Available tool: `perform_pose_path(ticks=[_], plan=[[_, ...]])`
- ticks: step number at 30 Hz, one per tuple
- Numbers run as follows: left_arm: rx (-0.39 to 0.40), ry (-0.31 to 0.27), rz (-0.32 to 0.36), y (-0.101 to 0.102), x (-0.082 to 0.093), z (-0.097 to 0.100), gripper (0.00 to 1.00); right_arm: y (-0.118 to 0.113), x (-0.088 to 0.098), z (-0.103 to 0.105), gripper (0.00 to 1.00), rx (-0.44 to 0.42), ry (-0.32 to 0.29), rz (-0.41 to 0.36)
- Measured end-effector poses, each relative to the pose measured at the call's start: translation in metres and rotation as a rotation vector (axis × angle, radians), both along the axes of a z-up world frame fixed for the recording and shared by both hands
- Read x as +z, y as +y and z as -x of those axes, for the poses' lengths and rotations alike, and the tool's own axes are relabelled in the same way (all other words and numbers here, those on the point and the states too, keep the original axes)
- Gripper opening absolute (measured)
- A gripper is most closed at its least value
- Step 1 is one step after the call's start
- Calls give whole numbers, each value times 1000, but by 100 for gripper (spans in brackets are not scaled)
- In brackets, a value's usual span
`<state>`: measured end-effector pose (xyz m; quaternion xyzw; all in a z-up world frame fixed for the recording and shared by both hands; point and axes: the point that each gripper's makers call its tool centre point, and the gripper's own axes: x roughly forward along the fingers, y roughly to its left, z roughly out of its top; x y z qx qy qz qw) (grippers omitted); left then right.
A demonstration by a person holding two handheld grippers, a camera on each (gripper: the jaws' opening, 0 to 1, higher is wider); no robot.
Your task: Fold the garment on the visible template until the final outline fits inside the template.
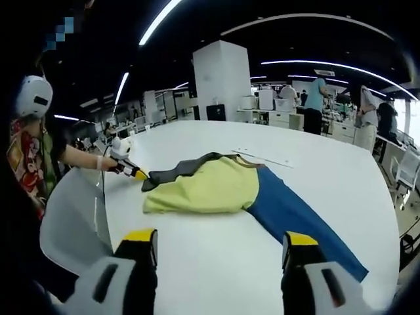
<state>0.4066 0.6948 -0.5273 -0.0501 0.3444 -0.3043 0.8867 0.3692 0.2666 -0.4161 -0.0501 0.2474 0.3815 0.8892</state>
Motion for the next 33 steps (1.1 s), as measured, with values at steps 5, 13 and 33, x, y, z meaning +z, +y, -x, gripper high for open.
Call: perform_pose_path(ticks=[5, 13, 33], plan=[[64, -17, 52, 11, 17, -7, 0, 0, 0, 1, 76, 0, 0, 5], [146, -74, 62, 44, 41, -20, 0, -2, 2, 1, 74, 7, 4, 12], [321, -133, -39, 150, 58, -85, 0, -5, -4, 6, 71, 4, 52, 38]])
